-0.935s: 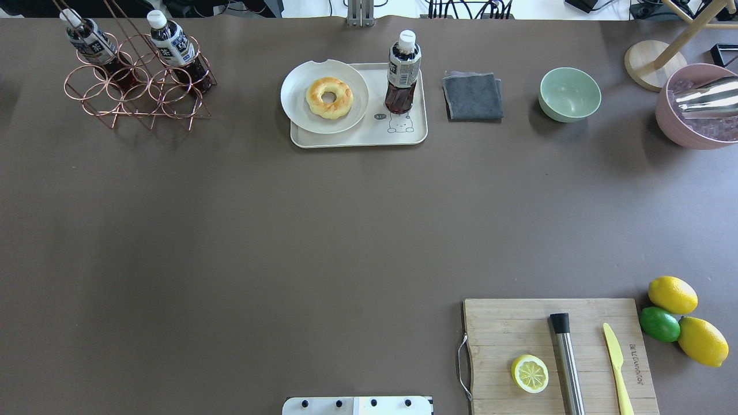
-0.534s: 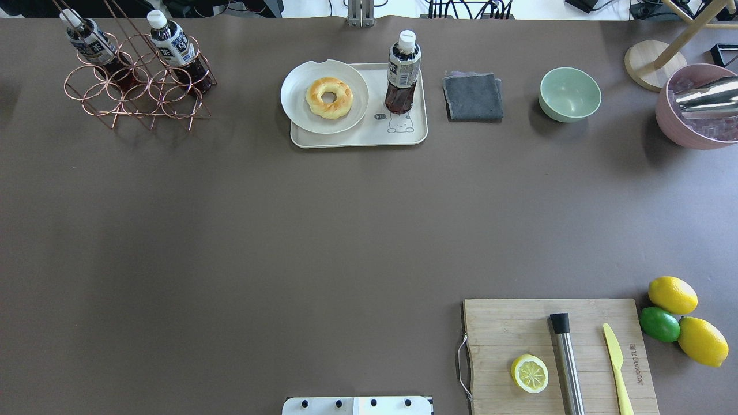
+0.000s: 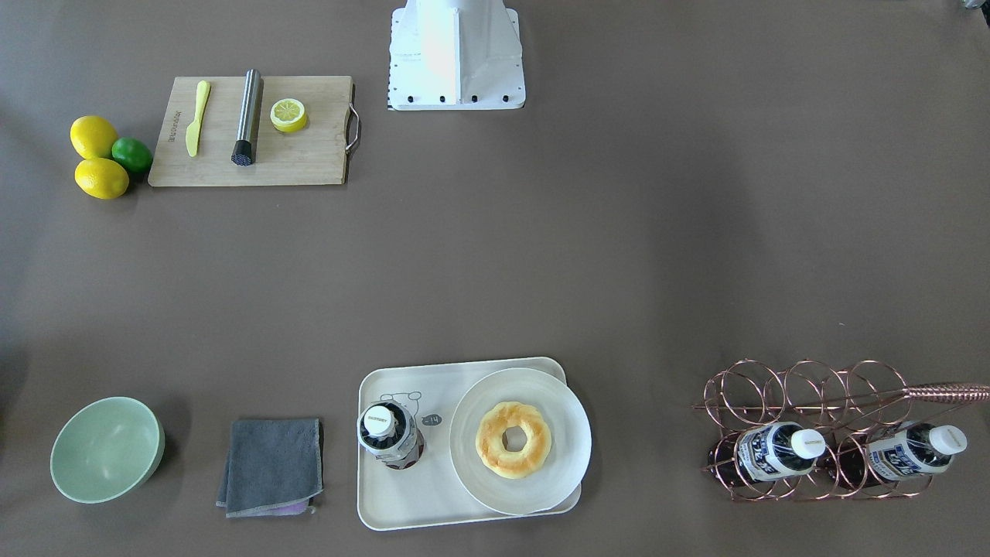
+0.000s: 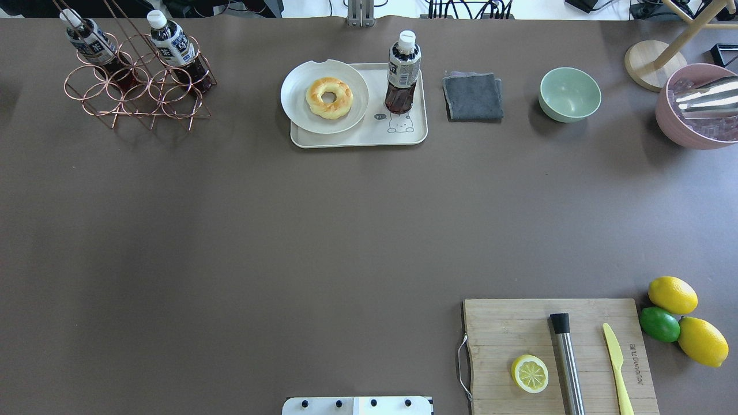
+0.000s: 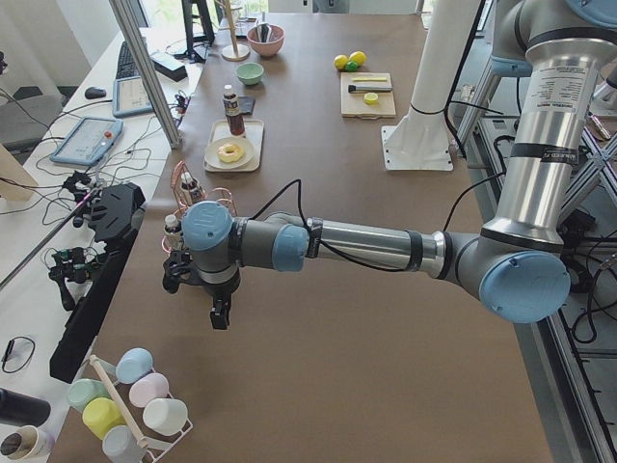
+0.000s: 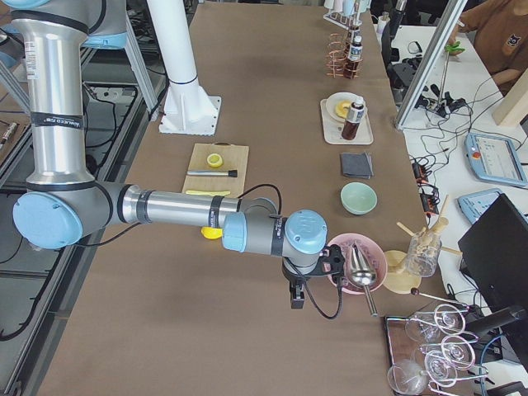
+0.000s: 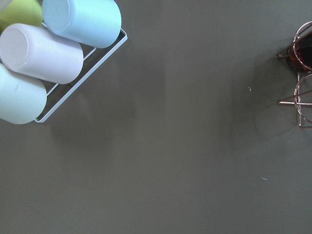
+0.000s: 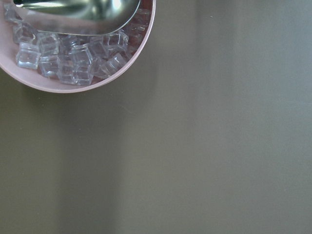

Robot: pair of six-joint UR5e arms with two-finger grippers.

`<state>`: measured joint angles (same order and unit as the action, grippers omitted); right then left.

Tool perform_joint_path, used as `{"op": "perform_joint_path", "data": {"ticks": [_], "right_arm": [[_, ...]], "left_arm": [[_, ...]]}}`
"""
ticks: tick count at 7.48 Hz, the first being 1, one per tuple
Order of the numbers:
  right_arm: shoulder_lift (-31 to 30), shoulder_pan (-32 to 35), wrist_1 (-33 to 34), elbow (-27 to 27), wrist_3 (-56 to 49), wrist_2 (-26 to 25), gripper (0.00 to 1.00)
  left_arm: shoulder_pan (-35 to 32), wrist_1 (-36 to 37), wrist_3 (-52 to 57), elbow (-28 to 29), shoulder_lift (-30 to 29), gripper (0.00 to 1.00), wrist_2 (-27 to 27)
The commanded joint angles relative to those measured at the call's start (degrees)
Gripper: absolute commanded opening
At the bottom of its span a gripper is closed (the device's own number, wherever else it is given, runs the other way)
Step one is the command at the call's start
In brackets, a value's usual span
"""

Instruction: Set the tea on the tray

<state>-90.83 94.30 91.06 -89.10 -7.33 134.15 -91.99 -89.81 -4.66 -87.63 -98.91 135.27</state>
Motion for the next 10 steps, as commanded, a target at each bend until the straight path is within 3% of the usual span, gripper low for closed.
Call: {"op": "perform_joint_path", "data": {"ticks": [1,10], "right_arm": [[-0.05,0.1,-0.01,0.16,0.03,-0.03,1.0],[0.65,0.1,-0.01,0.07,0.03,0.15,1.0]], "left_arm": [[-0.03,-0.02,0.0,-0.08,1.44,0.97,0.08],[-0.03,-0.02,-0.09,0.18,0.74,0.97,-0.27]]}}
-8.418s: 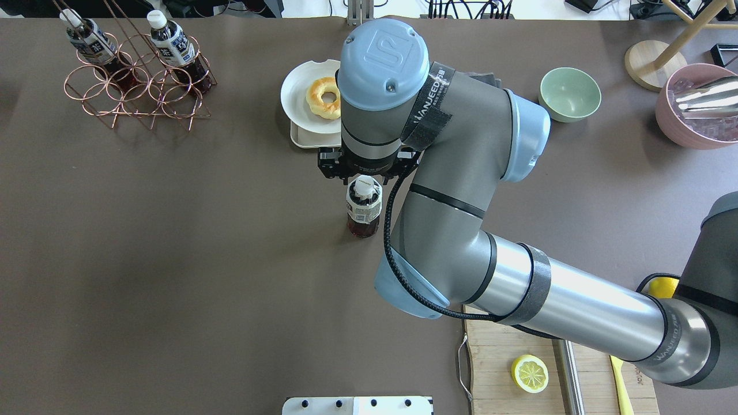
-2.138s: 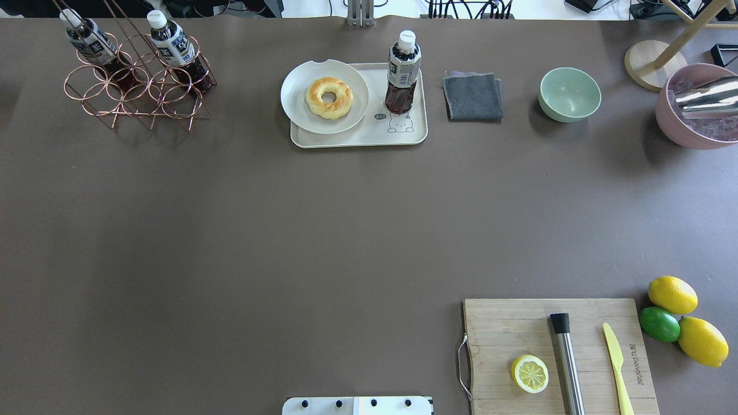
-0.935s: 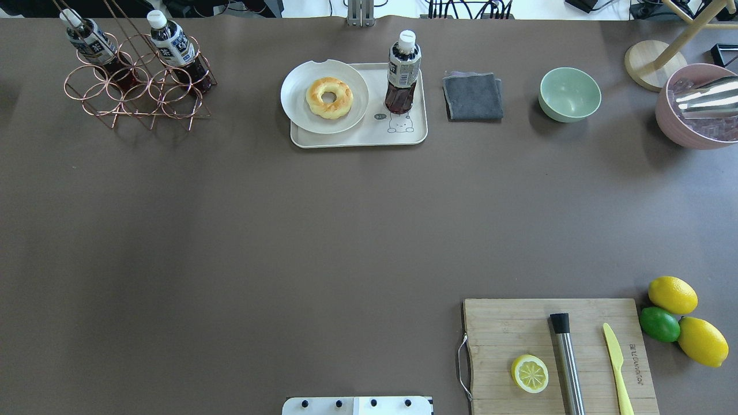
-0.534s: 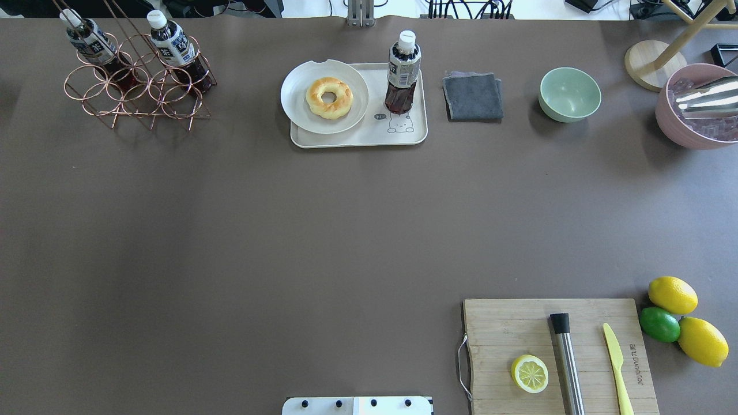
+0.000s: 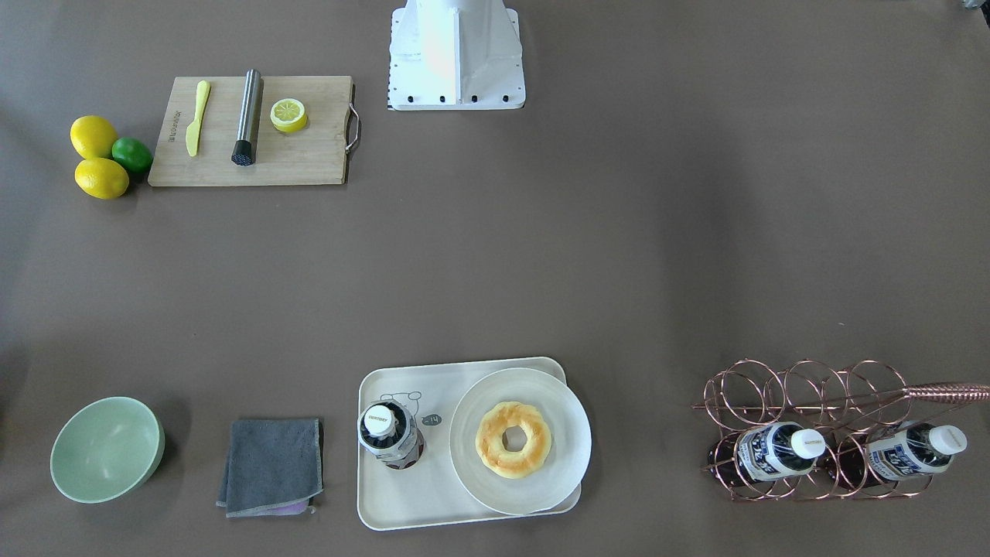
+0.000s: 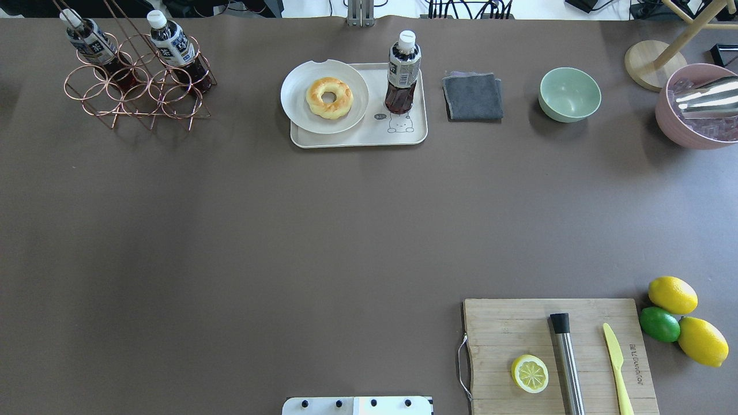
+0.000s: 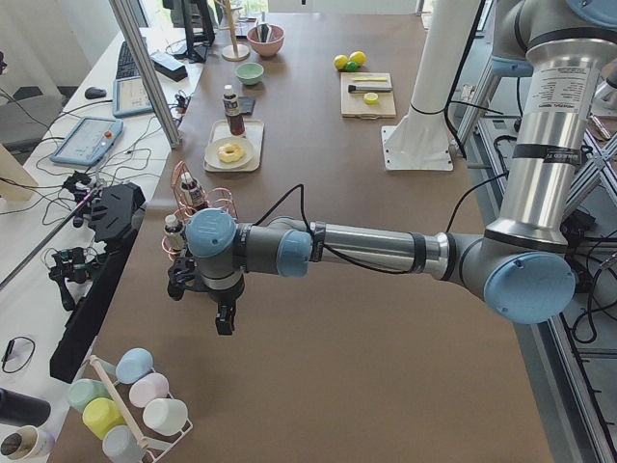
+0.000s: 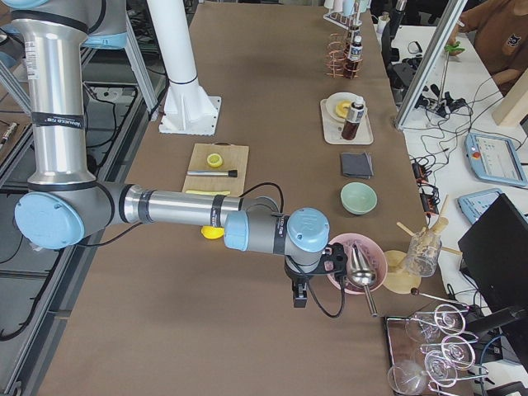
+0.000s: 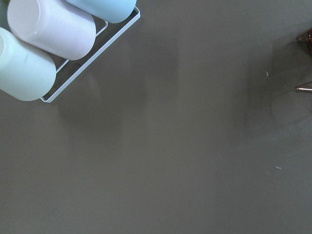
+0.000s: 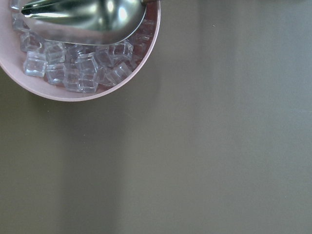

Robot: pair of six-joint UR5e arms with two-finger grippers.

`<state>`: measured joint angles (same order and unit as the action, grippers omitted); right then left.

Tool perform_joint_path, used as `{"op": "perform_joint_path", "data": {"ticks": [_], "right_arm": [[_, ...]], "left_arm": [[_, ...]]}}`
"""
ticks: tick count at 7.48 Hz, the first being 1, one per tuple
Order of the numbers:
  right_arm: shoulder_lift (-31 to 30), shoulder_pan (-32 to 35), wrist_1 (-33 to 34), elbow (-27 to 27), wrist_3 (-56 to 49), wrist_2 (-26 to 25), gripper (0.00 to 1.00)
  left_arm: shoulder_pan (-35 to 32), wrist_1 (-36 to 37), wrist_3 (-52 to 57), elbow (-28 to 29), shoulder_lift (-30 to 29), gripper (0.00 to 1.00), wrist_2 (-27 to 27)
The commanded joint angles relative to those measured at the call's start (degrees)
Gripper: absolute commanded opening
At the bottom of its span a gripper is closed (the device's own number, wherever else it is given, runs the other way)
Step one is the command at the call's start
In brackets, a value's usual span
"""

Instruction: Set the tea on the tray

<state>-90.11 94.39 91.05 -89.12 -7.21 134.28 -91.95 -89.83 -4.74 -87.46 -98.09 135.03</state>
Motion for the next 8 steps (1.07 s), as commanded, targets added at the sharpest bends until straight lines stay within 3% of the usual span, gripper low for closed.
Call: {"op": "perform_joint_path", "data": {"ticks": [1,8], "right_arm": [[-0.15,0.0,0.0,-0.01,-0.26,0.02,1.0],[-0.59,0.0,0.0,-0.09,-0.35,1.07,1.0]], "left_arm": [[-0.07,0.0,-0.01,0.01,-0.09,0.97,-0.03],[-0.07,-0.17,0.08,-0.08,-0.17,0.97,-0.2]]}}
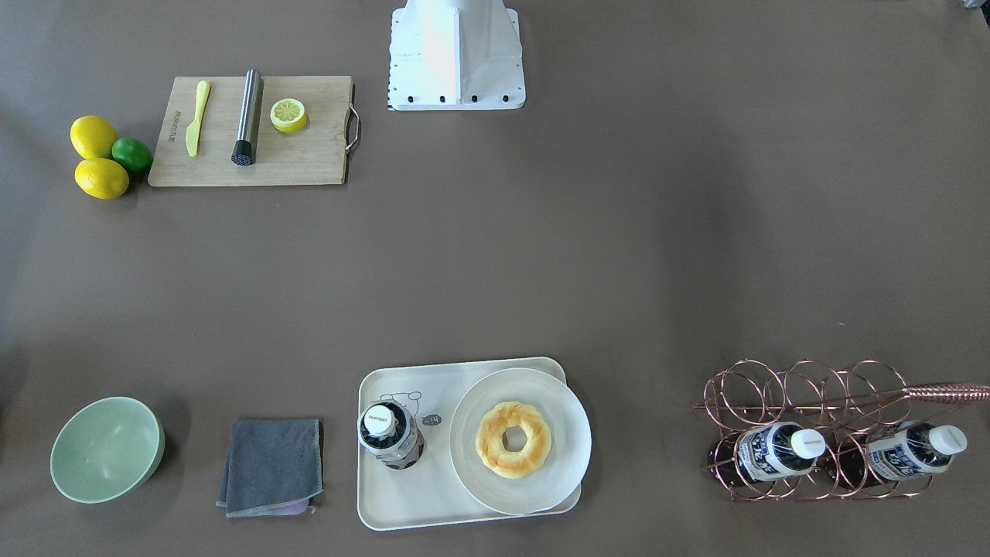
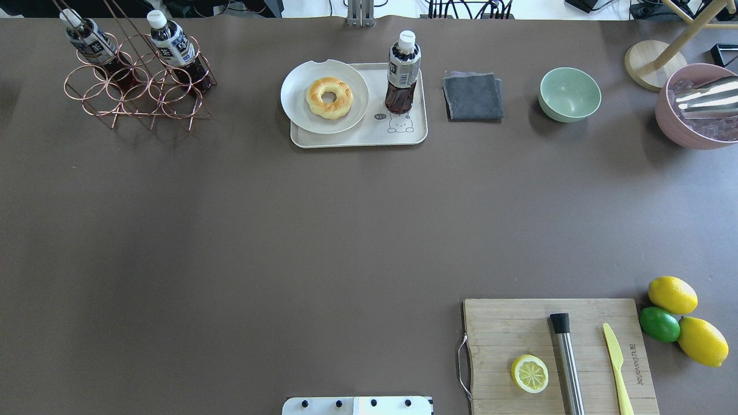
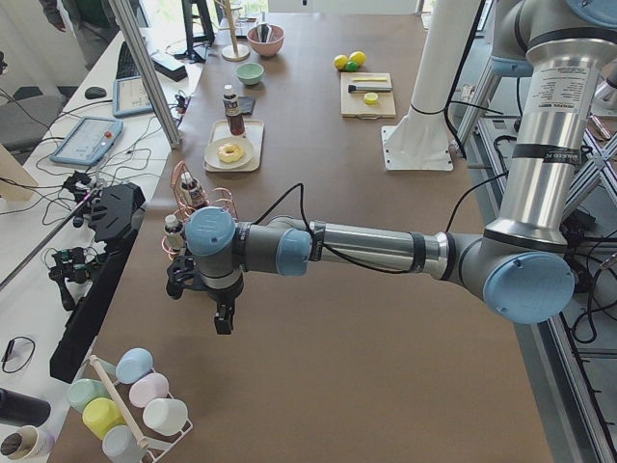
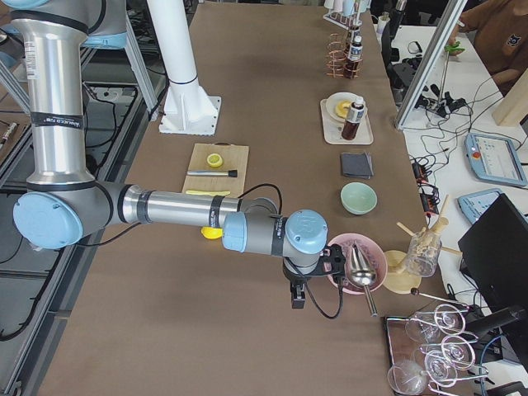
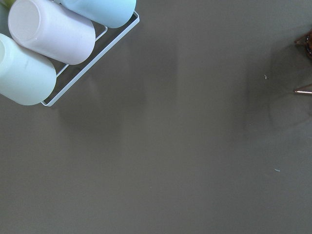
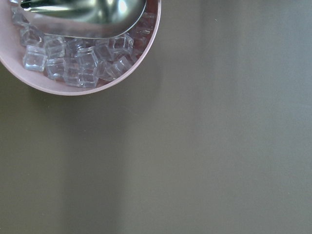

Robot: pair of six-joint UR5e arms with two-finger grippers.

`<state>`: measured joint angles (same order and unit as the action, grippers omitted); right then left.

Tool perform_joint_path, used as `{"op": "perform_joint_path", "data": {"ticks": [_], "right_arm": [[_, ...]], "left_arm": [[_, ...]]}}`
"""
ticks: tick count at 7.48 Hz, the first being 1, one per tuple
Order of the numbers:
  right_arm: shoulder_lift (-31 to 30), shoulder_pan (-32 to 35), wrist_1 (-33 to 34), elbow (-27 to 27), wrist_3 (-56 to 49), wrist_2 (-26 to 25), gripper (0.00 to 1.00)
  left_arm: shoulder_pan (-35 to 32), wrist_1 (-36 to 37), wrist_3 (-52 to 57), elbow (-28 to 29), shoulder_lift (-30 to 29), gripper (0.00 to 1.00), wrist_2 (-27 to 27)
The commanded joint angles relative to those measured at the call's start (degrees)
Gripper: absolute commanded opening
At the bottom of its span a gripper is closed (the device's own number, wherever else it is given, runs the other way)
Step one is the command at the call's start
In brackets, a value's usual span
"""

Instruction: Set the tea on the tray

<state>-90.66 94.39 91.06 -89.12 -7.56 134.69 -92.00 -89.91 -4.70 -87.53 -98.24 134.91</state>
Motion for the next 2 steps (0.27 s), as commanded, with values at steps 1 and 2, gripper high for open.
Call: {"op": "perform_joint_path", "data": {"ticks": [1,2], "right_arm": [[-0.05,0.0,0.0,0.0,0.0,0.75,1.0],[-0.05,0.0,0.0,0.0,0.0,0.75,1.0]], "left_arm": [[-0.02,-0.09,0.05,-0.01,-0.11,0.97,0.0],[-0.02,-0.09,0.05,-0.01,-0.11,0.97,-0.08]]}}
